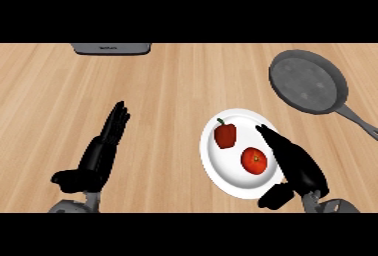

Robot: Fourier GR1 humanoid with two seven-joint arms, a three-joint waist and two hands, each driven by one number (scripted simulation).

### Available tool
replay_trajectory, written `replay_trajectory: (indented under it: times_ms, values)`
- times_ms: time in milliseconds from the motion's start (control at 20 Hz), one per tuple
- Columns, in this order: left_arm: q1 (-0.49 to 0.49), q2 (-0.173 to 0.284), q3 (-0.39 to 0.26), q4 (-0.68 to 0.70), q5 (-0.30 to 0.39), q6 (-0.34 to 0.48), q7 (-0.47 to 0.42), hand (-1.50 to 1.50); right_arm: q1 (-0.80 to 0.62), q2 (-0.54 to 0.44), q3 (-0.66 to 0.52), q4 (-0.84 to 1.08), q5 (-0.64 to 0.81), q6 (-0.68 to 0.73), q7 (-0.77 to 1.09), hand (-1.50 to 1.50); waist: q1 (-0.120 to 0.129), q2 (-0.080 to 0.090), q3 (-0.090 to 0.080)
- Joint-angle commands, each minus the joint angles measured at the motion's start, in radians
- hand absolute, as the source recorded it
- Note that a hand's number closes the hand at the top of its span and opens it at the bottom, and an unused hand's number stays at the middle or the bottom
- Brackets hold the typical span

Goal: Pick the tomato from the plate and place it in the pan

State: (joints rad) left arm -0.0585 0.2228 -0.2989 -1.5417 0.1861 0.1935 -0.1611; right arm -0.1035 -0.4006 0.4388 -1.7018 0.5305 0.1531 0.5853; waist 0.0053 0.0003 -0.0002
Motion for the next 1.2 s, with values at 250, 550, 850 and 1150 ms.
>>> replay_trajectory:
  times_ms: [250, 550, 850, 1150]
  values:
    - [0.037, -0.094, -0.014, -0.017, -0.105, 0.011, -0.006, 0.0, 0.026, 0.1, -0.055, 0.116, 0.102, -0.008, -0.069, -1.5, -0.004, 0.0, 0.0]
    - [-0.003, -0.115, 0.053, 0.04, -0.107, -0.055, -0.001, 0.0, -0.004, 0.168, -0.128, 0.195, 0.124, -0.016, -0.152, -1.5, -0.005, 0.0, 0.0]
    - [0.103, -0.1, 0.054, -0.136, -0.125, -0.073, 0.092, 0.0, -0.057, 0.242, -0.131, 0.252, 0.183, 0.019, -0.115, -1.5, -0.001, -0.001, 0.0]
    - [0.038, -0.117, 0.097, -0.033, -0.121, -0.104, 0.033, 0.0, -0.085, 0.206, -0.147, 0.454, 0.191, 0.051, -0.26, 1.5, 0.002, 0.001, 0.0]
